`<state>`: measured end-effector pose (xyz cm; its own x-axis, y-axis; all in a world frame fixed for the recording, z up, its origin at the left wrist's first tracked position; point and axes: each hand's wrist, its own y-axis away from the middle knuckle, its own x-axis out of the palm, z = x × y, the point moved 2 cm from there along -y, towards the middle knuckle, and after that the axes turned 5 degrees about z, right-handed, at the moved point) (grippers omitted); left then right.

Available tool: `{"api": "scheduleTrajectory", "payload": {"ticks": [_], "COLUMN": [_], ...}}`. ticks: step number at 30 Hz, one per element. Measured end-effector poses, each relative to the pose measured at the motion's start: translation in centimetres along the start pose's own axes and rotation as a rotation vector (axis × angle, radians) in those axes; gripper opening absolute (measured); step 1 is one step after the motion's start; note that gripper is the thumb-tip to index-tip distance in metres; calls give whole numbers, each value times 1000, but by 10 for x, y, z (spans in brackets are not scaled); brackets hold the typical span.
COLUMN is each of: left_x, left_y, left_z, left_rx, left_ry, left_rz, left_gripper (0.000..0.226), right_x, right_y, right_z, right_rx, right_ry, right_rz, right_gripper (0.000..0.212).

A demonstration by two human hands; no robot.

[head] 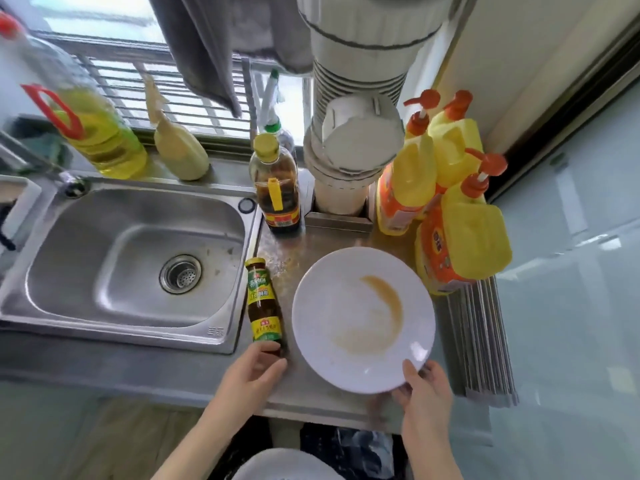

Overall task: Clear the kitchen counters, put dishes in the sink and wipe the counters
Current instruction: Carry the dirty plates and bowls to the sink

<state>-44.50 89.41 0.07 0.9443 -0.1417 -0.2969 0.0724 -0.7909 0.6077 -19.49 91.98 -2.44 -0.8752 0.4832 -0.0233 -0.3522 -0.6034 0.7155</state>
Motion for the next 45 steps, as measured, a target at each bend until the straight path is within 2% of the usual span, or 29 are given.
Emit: {"api": "scheduleTrajectory", "payload": {"ticks": [3, 6, 11, 15, 18, 21, 24, 28, 31, 33, 39, 42, 45], "left_x": [-21, -60, -160, -245, -298, -330, -333, -330, -328, -327, -325, -327, -328], "left_y": [3, 13, 26, 14, -7, -35, -51, -57, -59, -63, -65, -67, -67], "left_z": [-3, 17, 91, 146, 167, 181, 191, 205, 216, 221, 225, 222, 221], "left_rx": [53, 73, -57, -127, -138, -271, -335, -349, -325, -310, -341, -385, -396], "left_ry": [106, 111, 99, 5, -154, -328, -442, -522, -585, -612, -622, -615, -632], "left_rz": [-92, -203, -416, -604, -660, -579, -448, -412, -416, -431, -411, -366, -334], "left_gripper": [20, 21, 26, 35, 54, 93, 110, 115, 123, 120, 111, 119, 120], "right_x": [26, 74, 168, 253, 314, 368, 408, 436, 445, 448, 450, 450, 445], "right_y": [18, 36, 62, 77, 81, 77, 58, 23, 1, -11, -34, -49, -65], "right_z": [26, 40, 13, -40, -83, -117, -140, -168, -183, -192, -213, -219, -226], "right_rx": [-107, -150, -136, -45, 33, 85, 55, -12, -36, -44, 114, 210, 212], "right_ry": [54, 137, 220, 203, 167, 154, 152, 275, 336, 371, 336, 506, 876], "right_rz": [126, 279, 426, 448, 399, 341, 246, 136, 110, 110, 217, 269, 382], "right_gripper": [18, 14, 13, 16, 24, 16, 24, 20, 19, 17, 25, 22, 15]}}
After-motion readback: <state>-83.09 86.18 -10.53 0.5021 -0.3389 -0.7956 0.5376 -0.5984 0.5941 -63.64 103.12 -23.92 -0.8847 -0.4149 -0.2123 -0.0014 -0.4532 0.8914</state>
